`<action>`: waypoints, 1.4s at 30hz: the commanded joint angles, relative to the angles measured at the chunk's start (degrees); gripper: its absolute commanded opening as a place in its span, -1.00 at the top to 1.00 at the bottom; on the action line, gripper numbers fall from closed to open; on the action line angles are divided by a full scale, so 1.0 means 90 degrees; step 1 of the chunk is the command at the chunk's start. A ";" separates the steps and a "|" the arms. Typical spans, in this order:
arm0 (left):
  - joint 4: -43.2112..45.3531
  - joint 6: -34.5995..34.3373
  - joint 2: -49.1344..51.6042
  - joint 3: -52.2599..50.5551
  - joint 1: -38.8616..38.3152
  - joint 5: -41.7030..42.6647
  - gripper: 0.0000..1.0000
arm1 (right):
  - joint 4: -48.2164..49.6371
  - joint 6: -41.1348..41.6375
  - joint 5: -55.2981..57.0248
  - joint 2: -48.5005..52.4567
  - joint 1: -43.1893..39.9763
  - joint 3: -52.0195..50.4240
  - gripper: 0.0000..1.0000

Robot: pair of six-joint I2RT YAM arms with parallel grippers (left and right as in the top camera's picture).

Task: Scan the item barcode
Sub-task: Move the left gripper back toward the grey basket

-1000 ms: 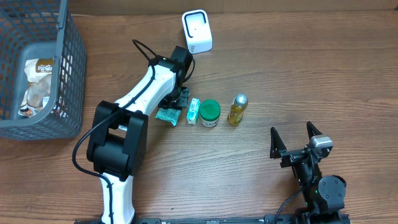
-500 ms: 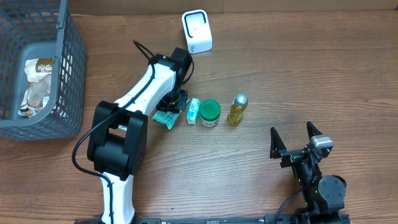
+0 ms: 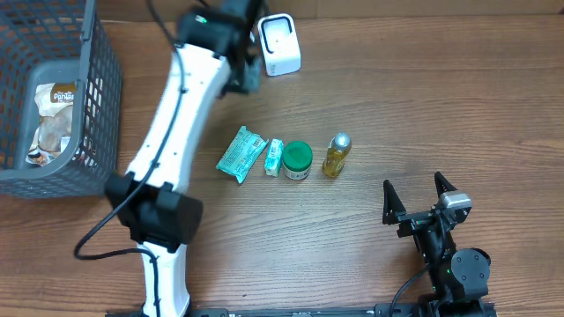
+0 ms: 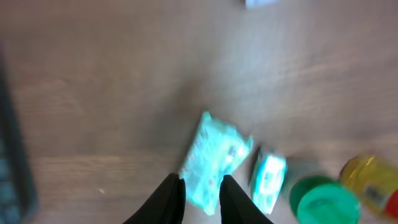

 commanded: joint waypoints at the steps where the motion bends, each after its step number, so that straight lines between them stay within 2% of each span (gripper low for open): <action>1: -0.0100 0.0092 -0.0321 0.1013 0.0597 -0.0192 0.53 | 0.0041 -0.0051 0.0034 -0.0051 -0.0017 -0.0068 -1.00; 8: 0.0223 0.0095 -0.0491 0.1700 0.1904 -0.0882 0.56 | 0.0041 -0.0051 0.0034 -0.0051 -0.0017 -0.0068 -1.00; 11: 0.0231 0.0087 -0.0452 0.1698 0.2616 -0.1117 0.43 | 0.0041 -0.0051 0.0034 -0.0051 -0.0017 -0.0068 -1.00; 12: 0.0214 0.0061 -0.0437 0.1698 0.2858 -0.1103 0.35 | 0.0041 -0.0051 0.0034 -0.0051 -0.0017 -0.0068 -1.00; 13: 0.0189 -0.0051 -0.0423 0.1698 0.3150 -0.1086 0.19 | 0.0041 -0.0053 0.0034 -0.0051 -0.0017 -0.0068 -1.00; 20: 0.0168 -0.0095 -0.0396 0.1661 0.4607 -0.0724 -0.26 | 0.0041 -0.0051 0.0034 -0.0051 -0.0017 -0.0068 -1.00; 26: 0.0214 -0.0012 -0.0221 0.1389 0.5554 -0.0117 -0.35 | 0.0041 -0.0051 0.0034 -0.0051 -0.0017 -0.0068 -1.00; 30: 0.0372 0.0187 0.0027 0.0950 0.5901 0.0403 -0.35 | 0.0041 -0.0051 0.0034 -0.0051 -0.0017 -0.0068 -1.00; 42: 0.1401 0.0950 0.0614 -0.1469 0.5962 0.0486 -0.50 | 0.0041 -0.0051 0.0034 -0.0051 -0.0017 -0.0068 -1.00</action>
